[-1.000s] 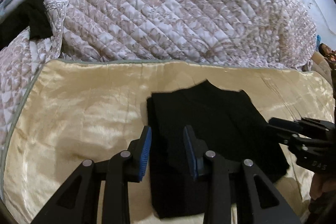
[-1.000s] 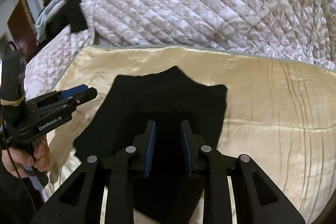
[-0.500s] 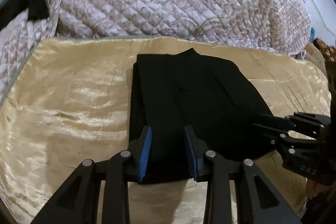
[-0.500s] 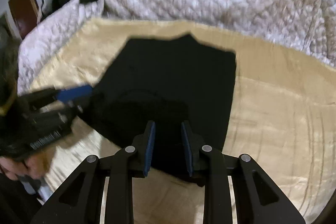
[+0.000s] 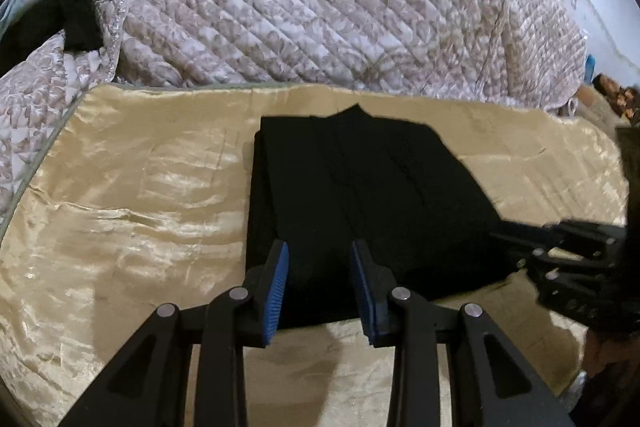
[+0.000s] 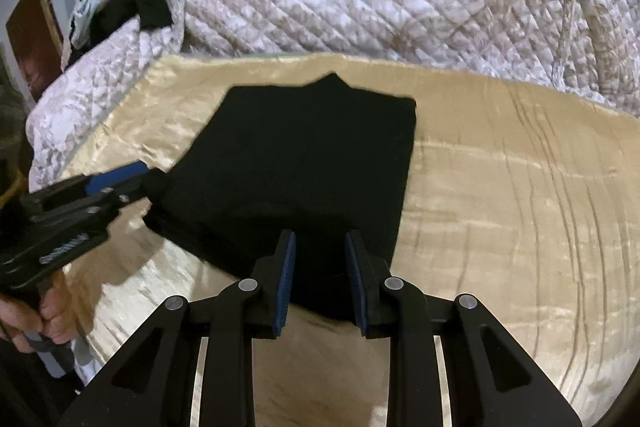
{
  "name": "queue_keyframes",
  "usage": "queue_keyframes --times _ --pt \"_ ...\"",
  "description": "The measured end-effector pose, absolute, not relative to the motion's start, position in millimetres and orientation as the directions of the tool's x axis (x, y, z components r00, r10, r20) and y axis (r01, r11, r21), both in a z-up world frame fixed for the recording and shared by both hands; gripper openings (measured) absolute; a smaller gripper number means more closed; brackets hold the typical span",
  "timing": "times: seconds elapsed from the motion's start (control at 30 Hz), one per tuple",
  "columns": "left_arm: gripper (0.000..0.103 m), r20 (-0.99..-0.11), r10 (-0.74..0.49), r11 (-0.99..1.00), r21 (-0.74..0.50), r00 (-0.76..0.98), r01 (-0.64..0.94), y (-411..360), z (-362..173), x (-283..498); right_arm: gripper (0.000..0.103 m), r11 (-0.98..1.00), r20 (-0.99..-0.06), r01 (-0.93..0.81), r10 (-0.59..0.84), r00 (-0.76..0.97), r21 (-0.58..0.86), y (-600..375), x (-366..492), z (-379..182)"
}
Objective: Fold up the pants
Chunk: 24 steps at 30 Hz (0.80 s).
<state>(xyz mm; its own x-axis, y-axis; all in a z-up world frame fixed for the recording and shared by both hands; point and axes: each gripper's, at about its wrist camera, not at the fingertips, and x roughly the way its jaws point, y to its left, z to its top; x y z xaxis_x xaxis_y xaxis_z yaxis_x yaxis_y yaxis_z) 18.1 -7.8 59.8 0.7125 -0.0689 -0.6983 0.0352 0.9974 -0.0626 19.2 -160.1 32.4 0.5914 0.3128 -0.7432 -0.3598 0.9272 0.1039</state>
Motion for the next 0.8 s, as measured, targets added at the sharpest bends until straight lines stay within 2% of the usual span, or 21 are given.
queue_keyframes --times 0.27,0.43,0.53,0.8 --pt "0.035 -0.655 -0.108 0.994 -0.085 0.748 0.070 -21.1 76.8 19.6 0.026 0.900 -0.674 -0.421 0.380 0.634 0.112 -142.7 11.8 51.0" --pt "0.035 -0.711 -0.104 0.994 -0.061 0.696 0.086 -28.9 52.0 28.3 0.026 0.902 -0.730 -0.427 0.339 0.593 0.072 -132.4 21.4 30.6" --pt "0.035 -0.702 -0.087 0.995 -0.027 0.707 0.096 -32.9 50.4 25.6 0.026 0.903 -0.727 -0.423 0.339 0.598 0.073 -139.4 20.1 31.9" --pt "0.036 -0.703 -0.088 0.996 -0.066 0.706 0.058 -27.7 55.3 -0.7 0.028 0.919 -0.725 -0.384 0.324 0.608 0.088 -157.2 7.5 34.6"
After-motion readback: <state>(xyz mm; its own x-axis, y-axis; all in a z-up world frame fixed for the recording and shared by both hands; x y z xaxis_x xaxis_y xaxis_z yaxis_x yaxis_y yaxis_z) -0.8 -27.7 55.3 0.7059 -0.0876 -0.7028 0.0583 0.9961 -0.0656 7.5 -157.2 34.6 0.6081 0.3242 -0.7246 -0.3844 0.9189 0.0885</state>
